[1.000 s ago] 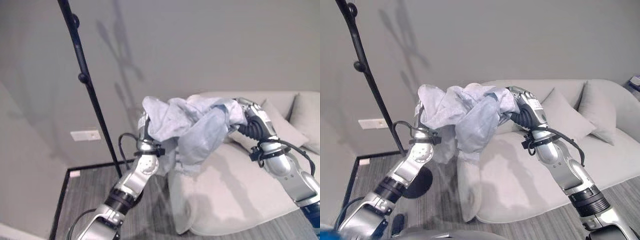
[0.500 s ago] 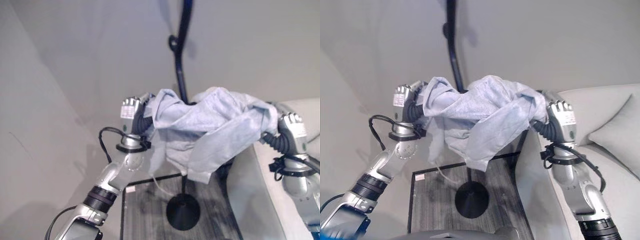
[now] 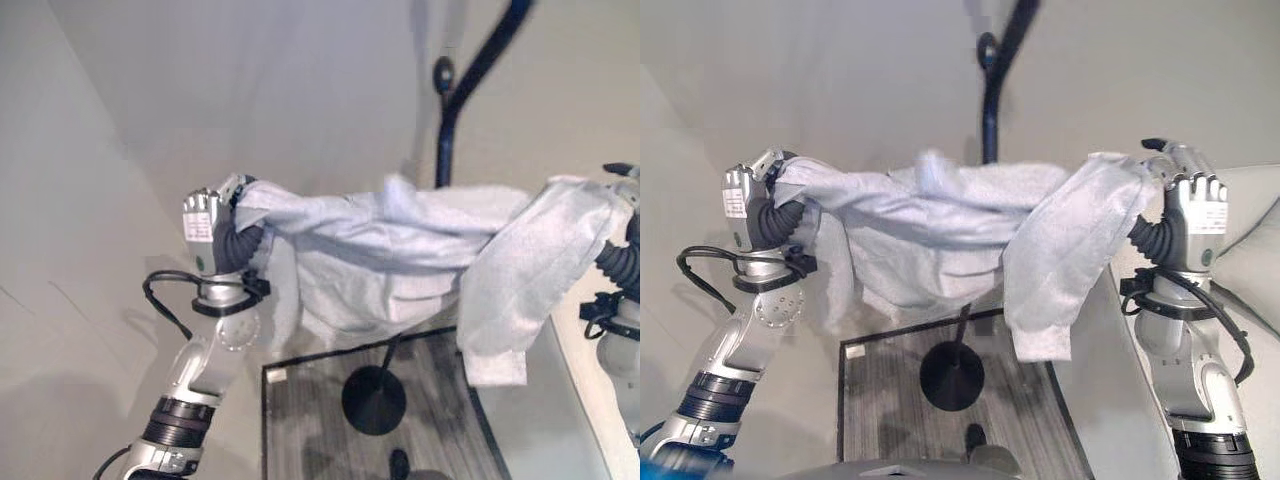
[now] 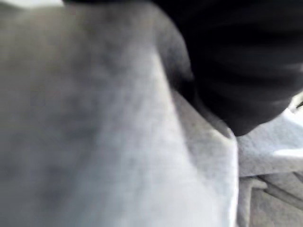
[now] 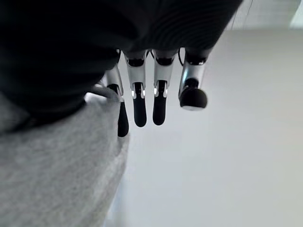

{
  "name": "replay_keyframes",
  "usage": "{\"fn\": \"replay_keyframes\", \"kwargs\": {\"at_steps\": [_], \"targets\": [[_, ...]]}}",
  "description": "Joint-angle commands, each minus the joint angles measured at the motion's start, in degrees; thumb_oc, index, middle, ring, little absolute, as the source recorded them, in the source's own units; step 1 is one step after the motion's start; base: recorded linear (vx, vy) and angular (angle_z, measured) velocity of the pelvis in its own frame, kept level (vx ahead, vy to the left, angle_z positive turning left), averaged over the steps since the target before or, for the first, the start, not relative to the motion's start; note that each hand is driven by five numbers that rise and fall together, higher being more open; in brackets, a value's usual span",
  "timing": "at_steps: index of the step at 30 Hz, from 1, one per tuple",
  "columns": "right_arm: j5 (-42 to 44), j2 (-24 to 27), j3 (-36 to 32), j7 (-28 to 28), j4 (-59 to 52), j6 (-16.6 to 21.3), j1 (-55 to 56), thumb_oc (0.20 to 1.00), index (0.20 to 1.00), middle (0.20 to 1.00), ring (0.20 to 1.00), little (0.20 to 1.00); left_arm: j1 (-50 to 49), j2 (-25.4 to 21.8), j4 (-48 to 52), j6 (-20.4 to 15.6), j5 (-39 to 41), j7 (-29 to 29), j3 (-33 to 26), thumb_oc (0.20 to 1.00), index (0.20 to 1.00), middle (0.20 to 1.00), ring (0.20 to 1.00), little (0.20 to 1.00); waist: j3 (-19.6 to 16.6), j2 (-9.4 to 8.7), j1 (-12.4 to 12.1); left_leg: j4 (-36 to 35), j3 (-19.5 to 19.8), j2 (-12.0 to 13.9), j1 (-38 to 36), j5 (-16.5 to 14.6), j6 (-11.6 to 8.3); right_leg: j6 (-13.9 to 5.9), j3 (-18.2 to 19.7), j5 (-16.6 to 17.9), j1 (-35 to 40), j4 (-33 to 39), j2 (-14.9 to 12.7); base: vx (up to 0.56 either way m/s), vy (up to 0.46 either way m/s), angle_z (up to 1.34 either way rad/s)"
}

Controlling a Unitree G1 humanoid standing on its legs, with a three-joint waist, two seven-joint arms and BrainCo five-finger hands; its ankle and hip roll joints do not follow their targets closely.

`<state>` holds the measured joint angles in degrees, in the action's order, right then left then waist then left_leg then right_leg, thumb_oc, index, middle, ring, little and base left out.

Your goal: Hang the clothes on the sofa on the clothes rack.

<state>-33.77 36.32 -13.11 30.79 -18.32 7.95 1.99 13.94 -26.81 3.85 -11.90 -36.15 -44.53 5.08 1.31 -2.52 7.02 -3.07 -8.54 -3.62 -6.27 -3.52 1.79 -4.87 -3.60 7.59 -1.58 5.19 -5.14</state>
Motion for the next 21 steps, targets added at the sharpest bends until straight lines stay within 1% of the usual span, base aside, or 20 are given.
{"fn": "replay_keyframes", "kwargs": {"at_steps": [1,4,6,10,12,14,17,18,19,21], "targets": [[1.09,5.45,-2.55,1.75,0.66,-0.27,-3.47,0.200,0.200,0.200,0.200,0.200,3.32,-2.34,-1.05,-0.06,2.23,-0.20,-2.37,0.200,0.200,0.200,0.200,0.200,-5.74,-0.88,-0.26,-1.93,-2.42,4.88,-0.41,0.23,-3.81,-1.99,-0.44,-5.50,3.88,-0.50,0.58,0.06,-0.064,0.01],[0.51,7.30,-1.62,1.46,1.50,-0.50,-4.90,0.200,0.200,0.200,0.200,0.200,5.12,-2.88,-1.68,0.35,1.92,-0.14,-2.22,0.200,0.200,0.200,0.200,0.200,-5.97,-0.96,-0.39,-1.93,-2.73,5.24,-0.75,0.10,-4.12,-1.87,-0.02,-5.71,4.30,-0.24,0.82,0.05,-0.071,-0.04],[0.21,7.57,-1.68,1.60,1.63,-0.65,-5.09,0.200,0.200,0.200,0.200,0.200,5.54,-3.07,-1.74,0.50,1.61,-0.23,-2.30,0.200,0.200,0.200,0.200,0.200,-6.07,-0.95,-0.37,-1.93,-2.77,5.32,-0.83,0.07,-4.19,-1.87,0.08,-5.82,4.36,-0.21,0.87,0.03,-0.043,-0.06],[-0.36,7.30,-2.61,3.11,1.68,-1.04,-6.06,0.200,0.200,0.200,0.200,0.200,6.82,-3.69,-1.24,0.49,0.60,-0.70,-2.53,0.200,0.200,0.200,0.200,0.200,-6.35,-0.76,-0.22,-1.93,-3.03,5.57,-1.20,-0.16,-4.29,-1.81,0.61,-6.09,4.52,-0.19,1.10,0.02,-0.036,-0.02],[-0.64,6.93,-3.79,4.72,1.71,-1.54,-6.83,0.200,0.200,0.200,0.200,0.200,7.45,-4.17,-0.51,0.45,-0.04,-1.26,-3.01,0.200,0.200,0.200,0.200,0.200,-6.58,-0.59,-0.20,-1.93,-3.06,5.67,-1.55,-0.29,-4.26,-1.72,0.89,-6.27,4.75,-0.19,1.25,0.02,-0.042,-0.05],[-0.44,7.53,-4.43,5.75,2.09,-1.81,-8.06,0.200,0.200,0.200,0.200,0.200,8.39,-4.84,-0.01,0.36,-0.40,-1.56,-3.13,0.200,0.200,0.200,0.200,0.200,-6.77,-0.51,-0.20,-1.93,-3.08,5.74,-1.80,-0.40,-4.28,-1.71,1.09,-6.39,4.90,-0.19,1.35,0.03,-0.031,-0.06],[0.26,12.23,-3.32,6.51,3.99,-2.30,-13.84,0.200,0.200,0.200,0.200,0.200,14.48,-7.03,-1.57,1.15,-0.30,-2.45,-1.94,0.200,0.200,0.200,0.200,0.200,-7.35,-0.38,-0.27,-1.93,-3.21,5.79,-2.03,-0.41,-4.47,-1.77,1.29,-6.49,5.08,-0.19,1.49,0.01,-0.024,-0.03],[0.34,12.43,-3.17,6.56,4.29,-2.34,-14.30,0.200,0.200,0.200,0.200,0.200,14.91,-7.05,-1.86,1.19,-0.24,-2.52,-1.90,0.200,0.200,0.200,0.200,0.200,-7.17,-0.33,-0.27,-1.93,-3.22,5.79,-1.98,-0.41,-4.48,-1.77,1.29,-6.50,5.03,-0.19,1.49,0.00,0.000,0.00],[1.34,14.58,-1.43,6.01,5.70,-2.33,-17.03,0.200,0.200,0.200,0.200,0.200,17.86,-8.19,-3.39,1.63,-0.04,-2.66,-0.61,0.200,0.200,0.200,0.200,0.200,-7.57,-0.32,-0.41,-1.93,-3.25,5.82,-2.08,-0.36,-4.56,-1.77,1.36,-6.51,5.16,-0.19,1.49,0.00,-0.017,0.03],[3.40,16.46,1.54,5.44,8.71,-2.14,-21.22,0.200,0.200,0.200,0.200,0.200,21.51,-8.85,-6.32,2.20,0.48,-2.72,1.25,0.200,0.200,0.200,0.200,0.200,-7.64,-0.32,-0.44,-1.93,-3.35,5.92,-2.16,-0.40,-4.67,-1.79,1.38,-6.51,5.18,-0.19,1.47,0.00,0.000,0.00]]}}
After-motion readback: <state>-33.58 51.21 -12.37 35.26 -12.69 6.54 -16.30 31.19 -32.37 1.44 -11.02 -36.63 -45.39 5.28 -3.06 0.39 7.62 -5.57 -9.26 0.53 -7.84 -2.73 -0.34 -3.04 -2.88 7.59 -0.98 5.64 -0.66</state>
